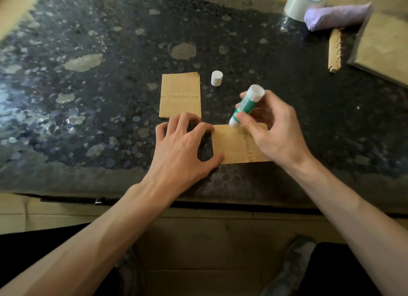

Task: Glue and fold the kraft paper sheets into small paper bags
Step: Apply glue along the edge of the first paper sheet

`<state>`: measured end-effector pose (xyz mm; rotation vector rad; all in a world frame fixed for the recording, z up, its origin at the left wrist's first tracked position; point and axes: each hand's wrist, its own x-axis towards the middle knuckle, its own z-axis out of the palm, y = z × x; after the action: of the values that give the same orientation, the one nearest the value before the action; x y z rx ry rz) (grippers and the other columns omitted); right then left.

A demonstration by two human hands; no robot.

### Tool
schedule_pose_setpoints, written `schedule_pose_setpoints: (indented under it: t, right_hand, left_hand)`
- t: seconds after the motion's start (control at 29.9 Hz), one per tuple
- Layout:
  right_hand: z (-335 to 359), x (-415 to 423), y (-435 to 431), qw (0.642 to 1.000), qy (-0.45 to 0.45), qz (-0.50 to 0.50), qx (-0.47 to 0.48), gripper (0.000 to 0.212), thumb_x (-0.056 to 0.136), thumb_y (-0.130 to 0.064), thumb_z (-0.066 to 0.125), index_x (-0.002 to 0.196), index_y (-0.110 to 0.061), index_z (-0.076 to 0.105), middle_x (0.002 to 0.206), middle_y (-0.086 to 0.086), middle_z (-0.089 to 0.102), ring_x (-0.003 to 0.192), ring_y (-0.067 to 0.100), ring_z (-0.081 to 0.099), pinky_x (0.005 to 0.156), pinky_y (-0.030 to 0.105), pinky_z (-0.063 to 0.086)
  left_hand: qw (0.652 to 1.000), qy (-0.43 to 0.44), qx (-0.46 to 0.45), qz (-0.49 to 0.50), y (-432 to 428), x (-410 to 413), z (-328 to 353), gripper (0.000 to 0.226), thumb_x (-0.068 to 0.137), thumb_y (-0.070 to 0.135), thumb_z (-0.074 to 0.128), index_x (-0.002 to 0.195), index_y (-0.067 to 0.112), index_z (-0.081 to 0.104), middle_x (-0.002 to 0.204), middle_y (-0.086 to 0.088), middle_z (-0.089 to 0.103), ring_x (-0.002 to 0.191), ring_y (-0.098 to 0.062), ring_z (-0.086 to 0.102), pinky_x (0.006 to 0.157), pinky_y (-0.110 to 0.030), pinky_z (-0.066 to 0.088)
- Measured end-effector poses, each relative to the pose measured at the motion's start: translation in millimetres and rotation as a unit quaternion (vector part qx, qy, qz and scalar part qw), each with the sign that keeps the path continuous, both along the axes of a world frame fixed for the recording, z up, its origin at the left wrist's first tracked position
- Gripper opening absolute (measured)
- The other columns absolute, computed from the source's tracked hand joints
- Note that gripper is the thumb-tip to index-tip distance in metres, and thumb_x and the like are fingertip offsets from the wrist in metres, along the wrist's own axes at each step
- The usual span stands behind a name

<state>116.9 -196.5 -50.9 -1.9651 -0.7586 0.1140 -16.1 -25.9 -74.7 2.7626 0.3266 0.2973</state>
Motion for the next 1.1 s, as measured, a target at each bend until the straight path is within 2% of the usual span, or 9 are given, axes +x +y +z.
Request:
schedule_pose_setpoints:
  t: [0.17, 0.27, 0.33, 0.4, 0.6, 0.73, 0.84, 0.9, 1.1]
  right_hand:
    - [-5, -7, 17, 0.998, -0.009, 0.043, -0.037, 0.033, 0.097, -0.022, 0.075, 0.127, -0.016, 0.063, 0.116, -0.010, 0.071, 0.109, 0.006, 0.070, 0.096, 0.035, 0.059]
    - [-6, -8, 21, 0.997, -0.011, 0.049, -0.060, 0.029, 0.097, -0.027, 0.074, 0.122, -0.019, 0.063, 0.112, -0.015, 0.070, 0.107, -0.001, 0.068, 0.094, 0.023, 0.057]
    - [-5, -9, 23, 0.996, -0.025, 0.041, -0.073, 0.034, 0.093, -0.035, 0.077, 0.121, -0.021, 0.063, 0.112, -0.016, 0.069, 0.106, -0.003, 0.065, 0.091, 0.014, 0.053]
    - [-7, -9, 25, 0.995, -0.046, 0.028, -0.084, 0.038, 0.091, -0.040, 0.079, 0.121, -0.022, 0.065, 0.112, -0.014, 0.068, 0.105, -0.002, 0.064, 0.089, 0.010, 0.050]
    - [-6, -9, 22, 0.989, -0.076, 0.031, -0.120, 0.039, 0.096, -0.021, 0.074, 0.132, -0.018, 0.060, 0.116, -0.006, 0.070, 0.110, 0.008, 0.065, 0.093, 0.021, 0.053]
    - [-9, -9, 19, 0.986, -0.093, 0.045, -0.131, 0.038, 0.099, -0.014, 0.069, 0.134, -0.015, 0.054, 0.119, -0.002, 0.069, 0.114, 0.012, 0.065, 0.090, 0.010, 0.048]
    - [-13, -8, 17, 0.985, -0.096, 0.047, -0.132, 0.033, 0.099, -0.014, 0.068, 0.130, -0.015, 0.054, 0.118, -0.002, 0.068, 0.114, 0.012, 0.064, 0.089, 0.009, 0.049]
    - [-14, -8, 17, 0.985, -0.103, 0.041, -0.132, 0.032, 0.099, -0.017, 0.069, 0.127, -0.015, 0.055, 0.116, -0.003, 0.066, 0.111, 0.010, 0.063, 0.089, 0.012, 0.050]
    - [-15, -7, 16, 0.984, -0.123, 0.014, -0.128, 0.033, 0.097, -0.024, 0.074, 0.122, -0.015, 0.055, 0.110, -0.015, 0.056, 0.102, 0.000, 0.054, 0.082, -0.001, 0.042]
  left_hand:
    - [1.000, 0.008, 0.005, 0.006, -1, -2, 0, 0.066, 0.079, 0.077, 0.048, 0.132, 0.037, 0.054, 0.133, 0.007, 0.044, 0.132, -0.016, 0.037, 0.108, -0.039, 0.025]
    - [1.000, 0.005, 0.003, 0.007, -1, -3, -1, 0.066, 0.081, 0.077, 0.048, 0.133, 0.037, 0.053, 0.132, 0.007, 0.045, 0.132, -0.016, 0.038, 0.108, -0.040, 0.025]
    - [1.000, 0.005, 0.002, 0.008, -1, -2, -1, 0.066, 0.081, 0.076, 0.049, 0.134, 0.037, 0.052, 0.133, 0.007, 0.045, 0.132, -0.016, 0.037, 0.109, -0.041, 0.025]
    - [1.000, 0.009, 0.000, 0.009, -1, -2, -2, 0.066, 0.081, 0.076, 0.049, 0.135, 0.038, 0.051, 0.134, 0.007, 0.044, 0.133, -0.016, 0.036, 0.109, -0.041, 0.025]
    - [1.000, 0.017, -0.003, 0.007, 0, -2, -2, 0.066, 0.082, 0.075, 0.056, 0.136, 0.039, 0.050, 0.136, 0.007, 0.042, 0.136, -0.016, 0.033, 0.111, -0.042, 0.023]
    - [1.000, 0.024, -0.006, 0.008, 1, -1, -2, 0.067, 0.081, 0.077, 0.055, 0.137, 0.040, 0.048, 0.138, 0.008, 0.040, 0.136, -0.016, 0.031, 0.112, -0.042, 0.022]
    - [1.000, 0.028, -0.009, 0.008, 1, -2, -1, 0.068, 0.081, 0.076, 0.055, 0.138, 0.040, 0.048, 0.139, 0.007, 0.039, 0.137, -0.016, 0.029, 0.113, -0.042, 0.022]
    - [1.000, 0.026, -0.008, 0.008, 0, -2, -1, 0.068, 0.081, 0.076, 0.054, 0.138, 0.040, 0.048, 0.139, 0.008, 0.040, 0.137, -0.016, 0.030, 0.113, -0.043, 0.023]
    - [0.999, 0.029, -0.011, 0.009, 0, -2, -1, 0.069, 0.080, 0.076, 0.054, 0.138, 0.040, 0.048, 0.139, 0.008, 0.039, 0.138, -0.015, 0.030, 0.113, -0.042, 0.022]
